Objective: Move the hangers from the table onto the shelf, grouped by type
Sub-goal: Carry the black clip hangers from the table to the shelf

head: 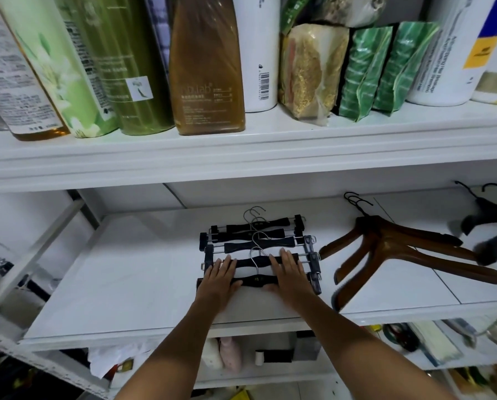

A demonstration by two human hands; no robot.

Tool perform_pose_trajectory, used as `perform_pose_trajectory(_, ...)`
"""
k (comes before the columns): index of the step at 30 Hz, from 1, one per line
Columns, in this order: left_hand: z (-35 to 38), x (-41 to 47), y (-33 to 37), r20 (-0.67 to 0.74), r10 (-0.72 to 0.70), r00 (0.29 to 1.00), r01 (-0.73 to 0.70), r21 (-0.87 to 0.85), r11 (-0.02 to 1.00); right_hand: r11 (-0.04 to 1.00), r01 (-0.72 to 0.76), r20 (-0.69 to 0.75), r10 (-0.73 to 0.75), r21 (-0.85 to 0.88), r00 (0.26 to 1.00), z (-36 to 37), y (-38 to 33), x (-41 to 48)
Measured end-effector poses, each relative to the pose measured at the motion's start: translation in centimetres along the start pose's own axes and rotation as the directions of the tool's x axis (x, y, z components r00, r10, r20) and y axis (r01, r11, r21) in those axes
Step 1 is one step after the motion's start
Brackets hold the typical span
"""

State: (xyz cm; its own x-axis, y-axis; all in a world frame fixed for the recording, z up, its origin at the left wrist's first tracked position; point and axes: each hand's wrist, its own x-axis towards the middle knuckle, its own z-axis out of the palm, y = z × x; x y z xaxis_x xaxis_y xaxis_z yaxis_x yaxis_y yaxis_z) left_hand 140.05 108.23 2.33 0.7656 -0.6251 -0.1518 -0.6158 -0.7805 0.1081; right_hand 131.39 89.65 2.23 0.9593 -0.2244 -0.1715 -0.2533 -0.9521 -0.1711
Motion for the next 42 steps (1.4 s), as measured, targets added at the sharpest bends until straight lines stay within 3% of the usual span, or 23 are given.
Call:
perform_pose_trajectory(13,-2.1,2.2,0.7,0.061,-0.084,0.995,0.082,0.029,0.996,0.998,-0.056,0.069,0.056,0.011,0.996,-1.2,-0.4,3.2)
perform_pose_trajectory(22,-6.0,0.8,1.9,0.013,-0.070,0.997,0.070,-0.014,0.997,0.993,-0.091,-0.024,0.093,0.078,0.995,-6.4,0.6,-0.3)
perform_pose_trajectory(33,-9.8,-1.1,11.2,-0.120,0.134,0.984,-0.123,0.099,0.988,0.968,-0.226,-0.137,0.240,0.111,0.961,-12.2,6.8,-9.9)
perform_pose_trajectory(42,-10.9,0.2,23.0,-0.129,0.356,0.926,-0.330,0.184,0.926,0.878,-0.451,-0.211,0.477,0.162,0.853,-13.9,16.5,-18.8)
